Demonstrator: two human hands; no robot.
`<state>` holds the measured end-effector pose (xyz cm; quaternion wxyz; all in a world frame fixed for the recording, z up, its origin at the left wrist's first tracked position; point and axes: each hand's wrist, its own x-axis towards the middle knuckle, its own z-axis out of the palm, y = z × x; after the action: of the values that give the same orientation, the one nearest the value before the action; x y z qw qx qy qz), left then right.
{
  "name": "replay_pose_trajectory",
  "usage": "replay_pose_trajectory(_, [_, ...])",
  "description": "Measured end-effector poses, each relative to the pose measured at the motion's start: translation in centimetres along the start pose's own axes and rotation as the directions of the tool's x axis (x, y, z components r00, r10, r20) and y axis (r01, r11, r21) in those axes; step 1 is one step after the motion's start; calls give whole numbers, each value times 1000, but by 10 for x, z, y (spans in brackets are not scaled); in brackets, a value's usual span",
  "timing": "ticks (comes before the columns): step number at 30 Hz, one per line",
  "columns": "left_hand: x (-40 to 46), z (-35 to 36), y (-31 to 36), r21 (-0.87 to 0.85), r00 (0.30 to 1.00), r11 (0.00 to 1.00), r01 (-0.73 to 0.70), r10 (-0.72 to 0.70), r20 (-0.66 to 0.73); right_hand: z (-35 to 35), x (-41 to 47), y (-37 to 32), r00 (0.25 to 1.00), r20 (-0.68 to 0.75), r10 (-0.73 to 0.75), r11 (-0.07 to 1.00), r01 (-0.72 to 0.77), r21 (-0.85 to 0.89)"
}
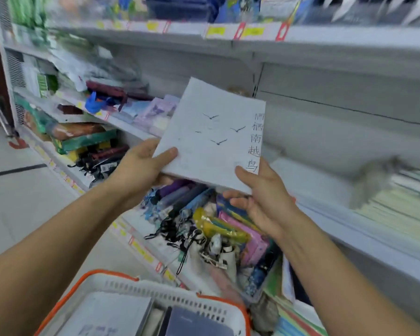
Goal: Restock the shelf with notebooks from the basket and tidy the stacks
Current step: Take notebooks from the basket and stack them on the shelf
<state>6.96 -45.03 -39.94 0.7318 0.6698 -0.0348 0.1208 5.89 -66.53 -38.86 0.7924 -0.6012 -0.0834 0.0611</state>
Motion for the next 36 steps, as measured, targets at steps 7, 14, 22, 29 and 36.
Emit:
replay_pose_trajectory(7, [38,42,-7,-86,996,993,85,-86,-3,-49,122,-34,950,-270,153,952,-69,297])
replay_pose_trajectory(14, [48,34,-53,101,993,988,120,-118,-27,-88,181,-28,906,-377,192,785,-372,-495])
replay_pose_trajectory(22, [41,28,-68,199,992,972,125,-124,-15,-87,200,-23,925,-367,-99,96,-358,-929])
replay_pose_trajectory(29, [12,19,-92,581,969,811,67,-192,156,-52,115,10,712,-74,-698,238,134,-962])
replay_pose_trajectory(36, [-57,-4,-157,951,613,306,31,-758,224,-56,-30,247,762,72,644,9,87,-996])
